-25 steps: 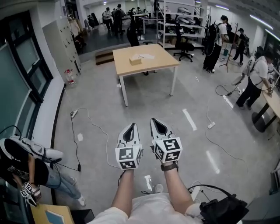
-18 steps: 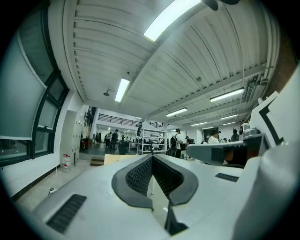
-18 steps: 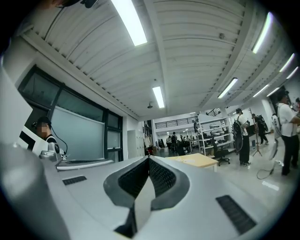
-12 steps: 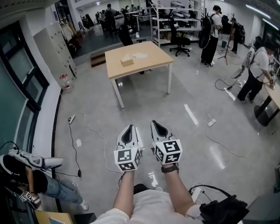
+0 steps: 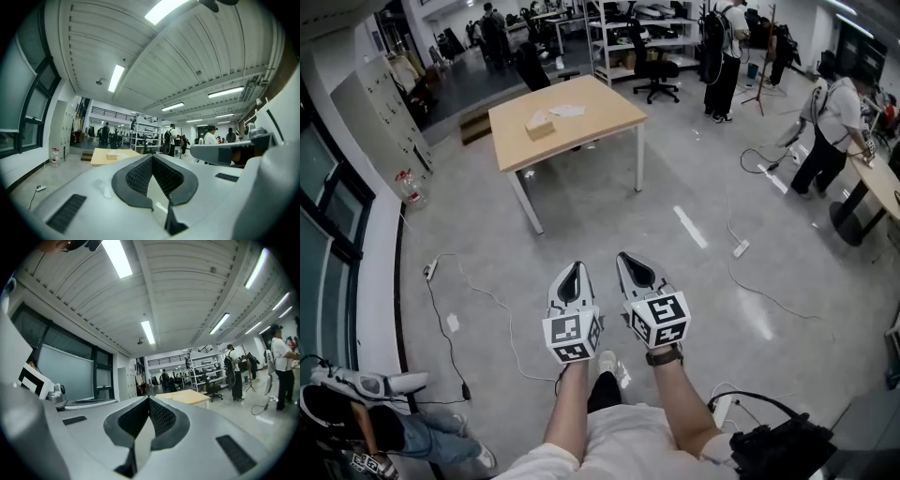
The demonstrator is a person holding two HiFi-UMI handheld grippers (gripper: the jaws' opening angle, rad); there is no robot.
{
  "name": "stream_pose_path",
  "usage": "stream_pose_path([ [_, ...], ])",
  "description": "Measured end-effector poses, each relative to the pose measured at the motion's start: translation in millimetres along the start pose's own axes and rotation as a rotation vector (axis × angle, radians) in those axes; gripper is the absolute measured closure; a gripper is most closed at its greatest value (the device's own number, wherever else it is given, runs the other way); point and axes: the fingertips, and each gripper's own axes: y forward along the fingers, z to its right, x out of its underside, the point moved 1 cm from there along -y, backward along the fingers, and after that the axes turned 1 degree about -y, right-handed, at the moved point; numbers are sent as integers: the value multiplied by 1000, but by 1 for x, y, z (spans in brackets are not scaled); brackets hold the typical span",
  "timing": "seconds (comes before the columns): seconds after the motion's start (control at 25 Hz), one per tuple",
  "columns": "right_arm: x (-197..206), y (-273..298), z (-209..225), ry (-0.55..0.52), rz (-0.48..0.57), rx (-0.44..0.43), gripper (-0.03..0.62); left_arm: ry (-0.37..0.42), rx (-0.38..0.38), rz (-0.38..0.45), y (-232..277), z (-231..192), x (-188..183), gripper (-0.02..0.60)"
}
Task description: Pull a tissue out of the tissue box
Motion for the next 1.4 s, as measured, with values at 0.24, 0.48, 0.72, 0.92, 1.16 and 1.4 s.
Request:
stream_pose_path([
  [0.24,-31,106,17,-35,17,42,592,-10,33,1,91,-62,-32,589],
  [0.48,-42,207,20,-89,-10,89,592,3,9,27,163,-135,-51,589],
  [0.72,-30,272,27,-77,-67,80,592,-17,-13,27,202,-181,-47,589],
  [0.92,-8,337,33,-81,-100,54,591,-58,-102,-19,241,-223,-21,589],
  [1.16,-1,426,52,-47,-106,0,591,-63,-183,5,306,-277,-26,589],
  [1.4,-47,516,101,-58,-36,-70,591,11,-214,-17,409,-293,-42,589],
])
